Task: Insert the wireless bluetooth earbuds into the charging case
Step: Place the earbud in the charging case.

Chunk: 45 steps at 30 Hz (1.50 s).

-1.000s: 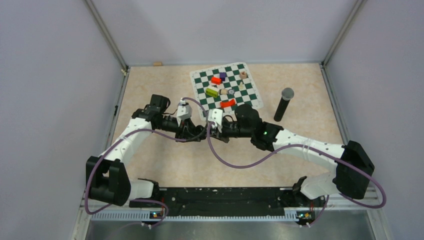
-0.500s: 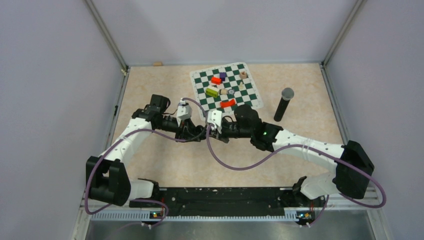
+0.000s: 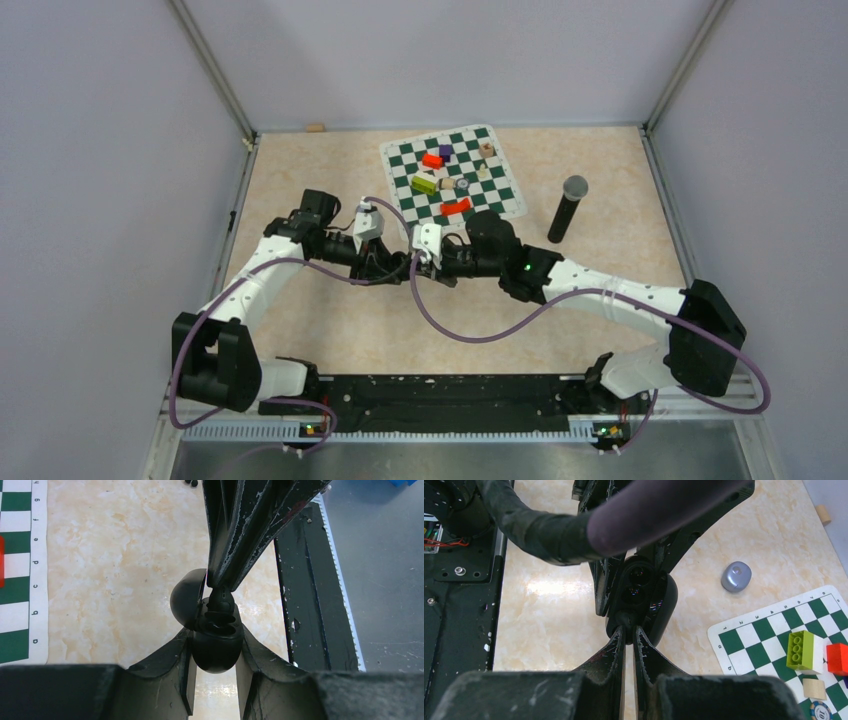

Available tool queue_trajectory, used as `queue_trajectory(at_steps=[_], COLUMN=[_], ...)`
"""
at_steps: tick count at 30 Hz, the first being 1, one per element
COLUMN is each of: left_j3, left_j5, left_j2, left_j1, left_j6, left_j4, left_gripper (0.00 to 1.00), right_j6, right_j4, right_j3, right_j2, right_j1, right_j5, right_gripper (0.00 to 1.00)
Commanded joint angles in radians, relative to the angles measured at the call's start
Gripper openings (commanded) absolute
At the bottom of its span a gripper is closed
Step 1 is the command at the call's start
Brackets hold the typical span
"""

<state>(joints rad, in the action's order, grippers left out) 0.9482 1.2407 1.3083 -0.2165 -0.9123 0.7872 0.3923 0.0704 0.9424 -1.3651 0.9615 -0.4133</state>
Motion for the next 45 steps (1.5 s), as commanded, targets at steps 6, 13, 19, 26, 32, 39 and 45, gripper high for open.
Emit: queue_trajectory(at_steps=[6, 13, 19, 26, 32, 39, 45], left_j3=[0.031, 0.032, 0.034, 0.035, 0.033, 0.034, 0.035], left_j5=[0.049, 0.049, 0.048, 0.045, 0.045, 0.046, 0.044], left_j2=[-0.009, -0.010, -0.014, -0.013, -0.023, -0.027, -0.023], left_j1=[-0.004, -0.003, -0.002, -0.002, -0.001, -0.001, -0.001], left_j6=[-0.017, -0.018, -0.016, -0.016, -0.017, -0.016, -0.015], left_j4=[-0.016, -0.013, -0.013, -0.012, -0.013, -0.013, -0.013], left_gripper=[0.00, 0.00, 0.00, 0.00, 0.00, 0.00, 0.00], right_j6=[-0.004, -0.003, -0.010, -0.020, -0.027, -0.029, -0.035], right_j4=[-0.021, -0.024, -0.024, -0.027, -0.036, -0.050, -0.063], right_j3=[0.024, 0.026, 0.029, 0.035, 0.045, 0.058, 0.062], right_j2=[-0.024, -0.026, -0.028, -0.023, -0.030, -0.021, -0.016], right_j1=[0.030, 0.029, 0.028, 0.029, 0.029, 0.030, 0.030], right_j5=[-0.051, -0.048, -0.048, -0.044, -0.046, -0.044, -0.074], right_gripper=[0.05, 0.05, 0.05, 0.06, 0.06, 0.06, 0.11])
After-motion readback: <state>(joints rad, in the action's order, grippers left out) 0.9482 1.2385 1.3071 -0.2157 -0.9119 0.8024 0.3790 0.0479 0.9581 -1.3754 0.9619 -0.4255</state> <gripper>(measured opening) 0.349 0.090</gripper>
